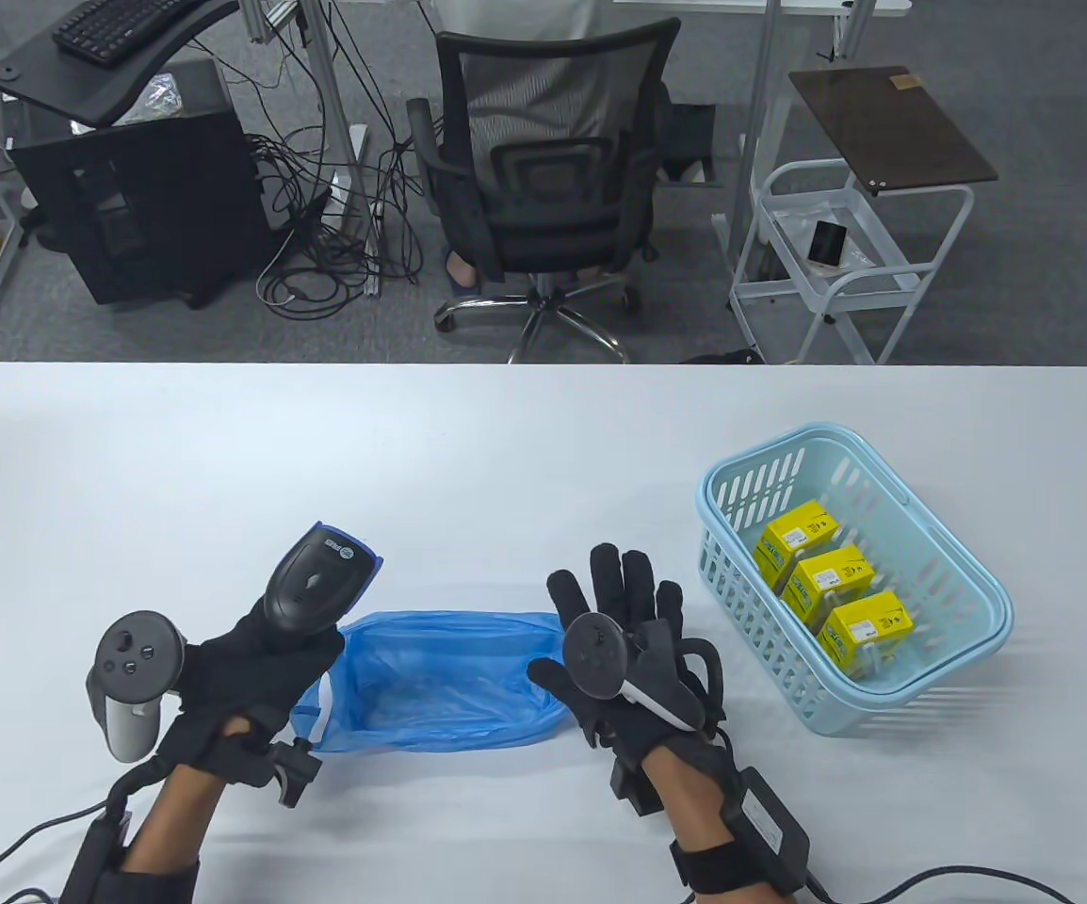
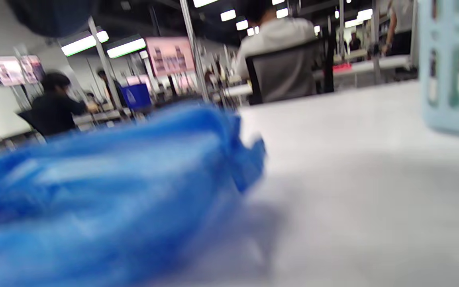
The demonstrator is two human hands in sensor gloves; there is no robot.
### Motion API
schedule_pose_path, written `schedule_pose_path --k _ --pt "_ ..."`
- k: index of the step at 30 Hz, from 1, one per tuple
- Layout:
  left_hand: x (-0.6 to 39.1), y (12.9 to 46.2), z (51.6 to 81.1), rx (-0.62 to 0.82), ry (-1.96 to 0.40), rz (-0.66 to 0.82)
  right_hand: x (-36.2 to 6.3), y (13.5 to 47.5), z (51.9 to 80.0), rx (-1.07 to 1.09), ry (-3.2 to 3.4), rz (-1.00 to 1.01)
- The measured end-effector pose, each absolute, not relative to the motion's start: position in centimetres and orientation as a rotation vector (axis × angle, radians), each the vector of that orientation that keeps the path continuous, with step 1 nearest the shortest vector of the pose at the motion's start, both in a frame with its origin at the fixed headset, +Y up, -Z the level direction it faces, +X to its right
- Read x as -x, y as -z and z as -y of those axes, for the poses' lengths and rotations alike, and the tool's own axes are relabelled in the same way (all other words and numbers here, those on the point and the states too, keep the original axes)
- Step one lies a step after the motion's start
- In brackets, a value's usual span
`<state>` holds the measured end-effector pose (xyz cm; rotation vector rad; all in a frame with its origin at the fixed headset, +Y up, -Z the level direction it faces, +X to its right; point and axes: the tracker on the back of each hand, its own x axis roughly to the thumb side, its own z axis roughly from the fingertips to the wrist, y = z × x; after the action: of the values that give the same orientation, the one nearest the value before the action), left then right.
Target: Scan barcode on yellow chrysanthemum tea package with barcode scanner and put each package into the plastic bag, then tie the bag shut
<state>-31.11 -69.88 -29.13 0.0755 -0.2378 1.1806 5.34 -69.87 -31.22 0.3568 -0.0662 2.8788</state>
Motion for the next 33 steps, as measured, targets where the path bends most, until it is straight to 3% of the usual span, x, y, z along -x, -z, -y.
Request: schedule_pose_path --k 6,8,10,13,15,16,23,33 --pt "30.9 29.4 70.3 -0.033 -1.198 0.264 -8.8 33.5 60.4 -0.069 -2.859 0.401" --pt "30.8 29.5 70.4 -0.024 -1.193 0.267 -11.8 36.0 57.7 0.148 -2.844 0.390" --pt "30.8 29.6 70.5 -0.013 -1.192 0.270 -14.6 38.4 56.8 0.344 -2.880 0.249" --pt "30.7 29.7 70.6 0.009 -1.184 0.276 -17.5 41.4 58.0 0.595 -3.072 -0.097" --pt "30.6 29.8 70.6 0.023 -1.136 0.287 -18.7 42.7 59.8 0.627 -3.174 -0.478" --pt "30.5 29.8 70.7 0.028 -1.132 0.290 -19.0 43.1 60.4 0.627 -3.152 -0.554" --pt "30.7 29.7 70.8 0.089 -1.205 0.318 -21.4 47.0 62.5 0.615 -3.060 -0.748" --pt "31.0 29.6 70.9 0.107 -1.221 0.311 -22.4 48.5 64.1 0.610 -3.066 -1.014"
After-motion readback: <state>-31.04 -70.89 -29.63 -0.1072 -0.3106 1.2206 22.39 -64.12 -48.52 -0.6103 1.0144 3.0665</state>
